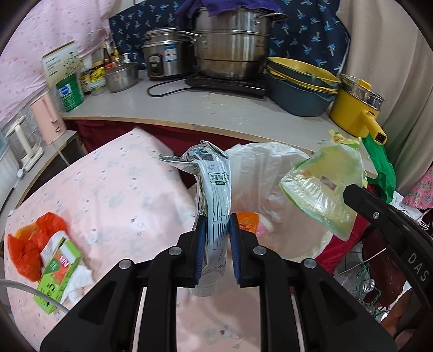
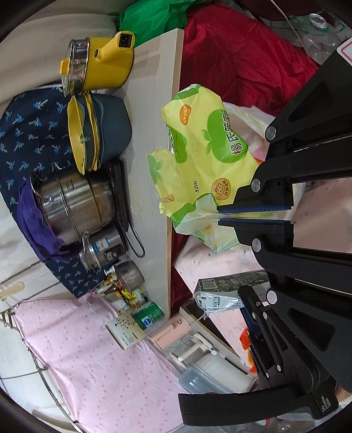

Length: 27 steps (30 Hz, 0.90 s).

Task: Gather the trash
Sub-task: 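Lower the bag and carton into the wastebasket and open both grippers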

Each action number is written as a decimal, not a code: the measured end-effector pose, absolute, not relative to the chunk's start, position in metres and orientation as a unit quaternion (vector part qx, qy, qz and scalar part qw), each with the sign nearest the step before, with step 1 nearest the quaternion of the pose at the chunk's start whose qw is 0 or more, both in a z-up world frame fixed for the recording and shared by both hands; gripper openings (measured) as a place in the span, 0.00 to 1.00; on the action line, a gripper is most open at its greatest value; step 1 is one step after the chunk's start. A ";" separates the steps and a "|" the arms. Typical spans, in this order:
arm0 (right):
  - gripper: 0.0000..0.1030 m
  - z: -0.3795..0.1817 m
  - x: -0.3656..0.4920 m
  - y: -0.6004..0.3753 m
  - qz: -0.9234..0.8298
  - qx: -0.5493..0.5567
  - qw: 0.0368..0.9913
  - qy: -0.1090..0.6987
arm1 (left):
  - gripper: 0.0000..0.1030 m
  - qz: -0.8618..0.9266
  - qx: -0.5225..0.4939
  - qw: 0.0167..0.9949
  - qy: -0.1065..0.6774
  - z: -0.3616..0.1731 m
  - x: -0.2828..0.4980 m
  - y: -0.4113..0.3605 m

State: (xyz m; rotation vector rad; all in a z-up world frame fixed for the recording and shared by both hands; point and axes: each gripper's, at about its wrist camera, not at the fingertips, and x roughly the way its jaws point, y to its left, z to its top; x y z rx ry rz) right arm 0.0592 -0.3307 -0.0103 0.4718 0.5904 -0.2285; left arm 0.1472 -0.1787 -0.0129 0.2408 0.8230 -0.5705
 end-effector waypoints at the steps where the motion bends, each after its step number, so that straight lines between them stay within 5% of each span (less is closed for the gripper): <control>1: 0.04 -0.012 0.060 -0.334 -0.114 0.231 0.922 0.288 | 0.16 -0.277 0.117 0.869 0.394 -0.014 0.148 -0.184; 21: 0.04 -0.036 0.074 -0.379 -0.139 0.250 0.912 0.294 | 0.18 -0.341 0.079 0.837 0.421 -0.040 0.179 -0.239; 27: 0.10 -0.037 0.082 -0.372 -0.133 0.244 0.914 0.295 | 0.47 -0.338 0.066 0.843 0.412 -0.034 0.184 -0.231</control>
